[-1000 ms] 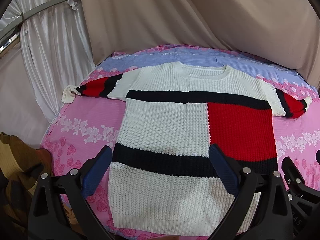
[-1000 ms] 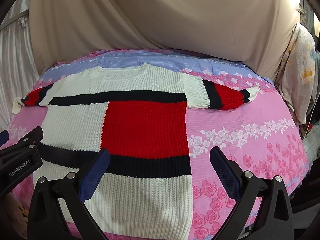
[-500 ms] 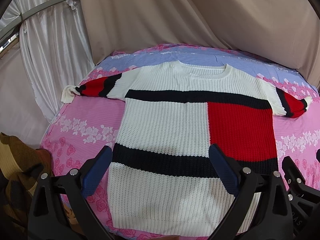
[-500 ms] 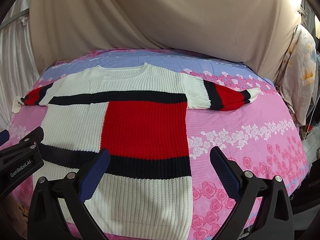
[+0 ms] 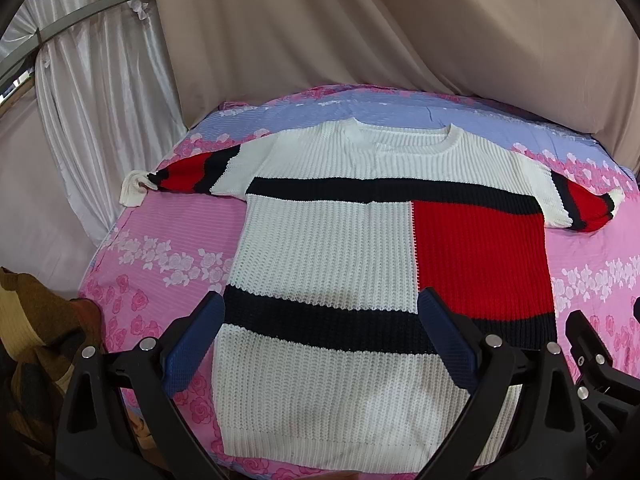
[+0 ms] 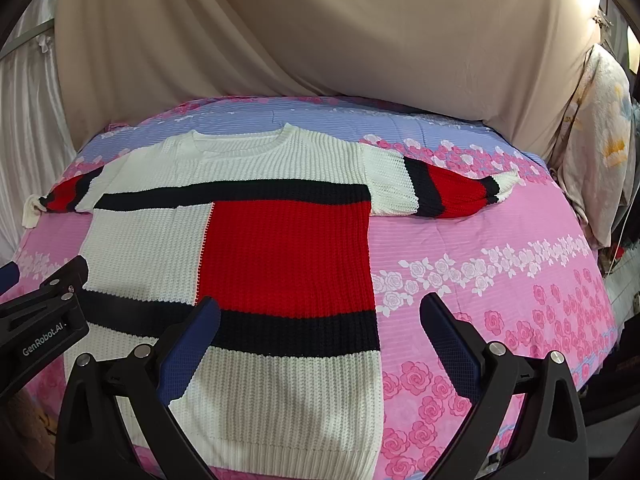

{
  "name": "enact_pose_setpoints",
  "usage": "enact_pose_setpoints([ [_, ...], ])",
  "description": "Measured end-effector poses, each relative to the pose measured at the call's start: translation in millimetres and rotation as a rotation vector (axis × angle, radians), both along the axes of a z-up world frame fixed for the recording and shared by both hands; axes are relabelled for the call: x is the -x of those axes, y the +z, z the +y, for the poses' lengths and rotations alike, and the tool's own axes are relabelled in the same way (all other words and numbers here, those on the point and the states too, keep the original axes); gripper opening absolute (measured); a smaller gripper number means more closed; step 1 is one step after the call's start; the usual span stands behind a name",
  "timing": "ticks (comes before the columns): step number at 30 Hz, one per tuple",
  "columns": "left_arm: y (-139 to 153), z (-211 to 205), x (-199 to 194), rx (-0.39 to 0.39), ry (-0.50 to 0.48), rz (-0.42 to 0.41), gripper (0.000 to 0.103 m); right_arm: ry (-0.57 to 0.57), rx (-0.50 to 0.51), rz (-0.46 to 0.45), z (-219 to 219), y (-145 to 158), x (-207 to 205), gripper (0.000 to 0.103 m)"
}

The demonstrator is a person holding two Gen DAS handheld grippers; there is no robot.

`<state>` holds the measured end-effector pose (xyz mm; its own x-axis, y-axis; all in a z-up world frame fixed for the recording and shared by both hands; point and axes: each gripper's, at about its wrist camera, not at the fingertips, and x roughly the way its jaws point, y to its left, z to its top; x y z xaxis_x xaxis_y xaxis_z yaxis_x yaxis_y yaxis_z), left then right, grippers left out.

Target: Fold small clothes

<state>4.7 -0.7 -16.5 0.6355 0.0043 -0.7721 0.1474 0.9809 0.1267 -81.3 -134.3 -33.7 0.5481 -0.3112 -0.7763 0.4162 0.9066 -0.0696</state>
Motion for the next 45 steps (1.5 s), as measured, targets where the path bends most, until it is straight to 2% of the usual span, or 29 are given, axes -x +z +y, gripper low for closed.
enact_pose_setpoints([
  [25, -5.7, -11.7, -9.4, -0.021, -0.007, 0.028, 0.095, -0.008, -0.014, 0.028, -9.2, -9.4, -6.1, 0.098],
  [41, -15.4, -41.7, -24.6, -0.050, -0.026, 0.062, 0.095, -0.015, -0.035, 0.071, -29.9, -20.8, -16.5, 0.098],
  [45, -20.9, -42.8, -29.7, -0.031, -0.020, 0.092, 0.095, -0.034, -0.089, 0.071, -53.1, -29.4, -20.9, 0.098],
])
